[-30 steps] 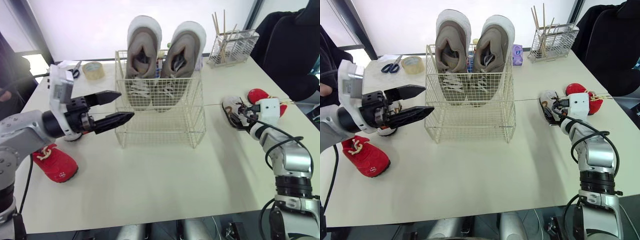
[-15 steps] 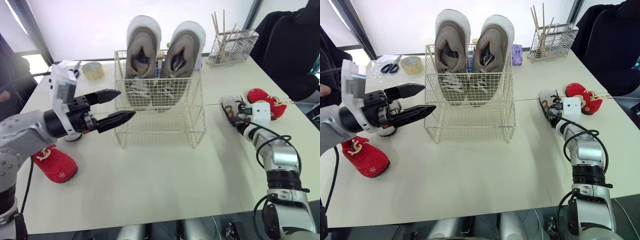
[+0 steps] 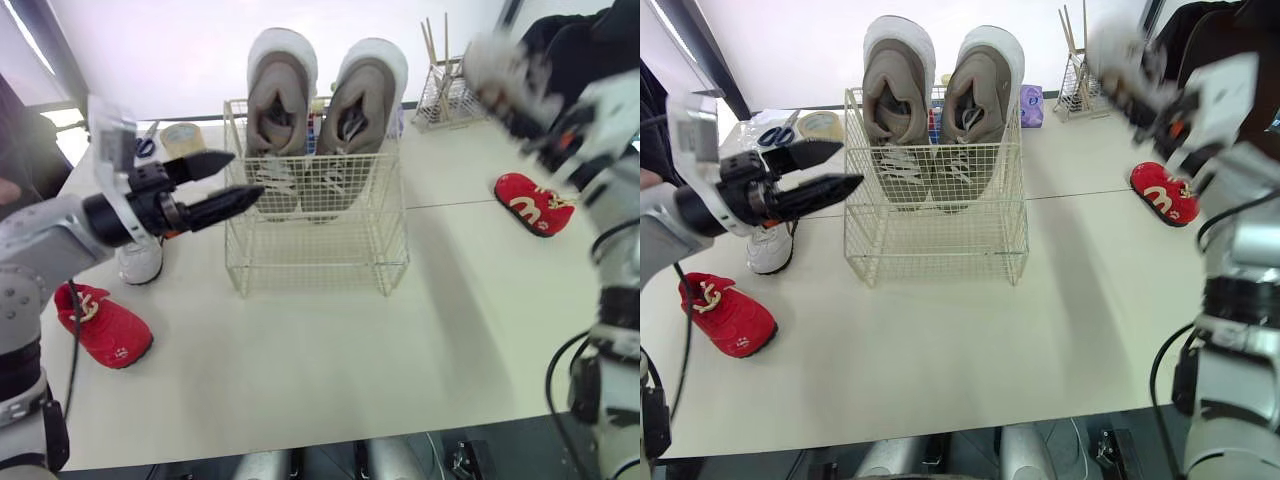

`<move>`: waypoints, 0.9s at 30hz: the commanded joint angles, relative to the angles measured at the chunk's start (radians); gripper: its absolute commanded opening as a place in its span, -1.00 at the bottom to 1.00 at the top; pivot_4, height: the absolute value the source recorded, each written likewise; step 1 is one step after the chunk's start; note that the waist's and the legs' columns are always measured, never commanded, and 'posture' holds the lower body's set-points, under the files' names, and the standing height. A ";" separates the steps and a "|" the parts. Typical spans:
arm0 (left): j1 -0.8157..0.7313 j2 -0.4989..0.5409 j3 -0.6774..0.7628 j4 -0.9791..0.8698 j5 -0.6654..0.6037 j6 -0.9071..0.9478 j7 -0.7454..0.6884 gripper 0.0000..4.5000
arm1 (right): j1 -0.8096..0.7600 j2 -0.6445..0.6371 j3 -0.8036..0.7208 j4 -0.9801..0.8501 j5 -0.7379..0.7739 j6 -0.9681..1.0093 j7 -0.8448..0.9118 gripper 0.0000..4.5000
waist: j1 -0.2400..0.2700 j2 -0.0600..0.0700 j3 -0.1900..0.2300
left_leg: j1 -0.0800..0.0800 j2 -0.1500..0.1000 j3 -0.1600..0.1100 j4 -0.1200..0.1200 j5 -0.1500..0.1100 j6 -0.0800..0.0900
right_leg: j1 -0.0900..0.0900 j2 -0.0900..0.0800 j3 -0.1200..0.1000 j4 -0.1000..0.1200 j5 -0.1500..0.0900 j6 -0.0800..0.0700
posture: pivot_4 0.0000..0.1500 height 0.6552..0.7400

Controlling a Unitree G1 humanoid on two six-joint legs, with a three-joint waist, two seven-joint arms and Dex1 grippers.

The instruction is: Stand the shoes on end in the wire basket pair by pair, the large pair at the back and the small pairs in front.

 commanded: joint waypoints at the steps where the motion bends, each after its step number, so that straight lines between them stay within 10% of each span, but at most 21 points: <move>1: -0.067 0.024 0.033 0.088 -0.056 0.041 -0.039 1.00 | -0.126 -0.052 0.036 -0.038 0.044 -0.131 0.191 -0.86 | -0.006 -0.001 0.001 | 0.000 0.000 0.000 -0.001 0.000 0.000 | 0.000 0.000 0.000 -0.001 0.000 0.000 | 1.00 1.00; 12: -0.235 0.158 -0.041 0.325 -0.004 0.170 -0.322 1.00 | -0.272 -0.018 0.326 -0.083 -0.035 -0.489 0.616 -0.86 | -0.011 -0.003 0.002 | -0.001 0.000 0.001 0.001 0.003 -0.005 | -0.001 0.000 0.001 0.000 0.000 0.000 | 1.00 1.00; 27: -0.252 0.121 -0.068 0.286 -0.007 0.257 -0.366 1.00 | -0.292 0.126 0.441 -0.006 -0.117 -0.800 0.703 -0.86 | -0.009 -0.005 0.004 | -0.001 -0.001 0.000 0.000 0.004 -0.007 | -0.002 -0.001 0.001 0.001 0.000 0.000 | 1.00 1.00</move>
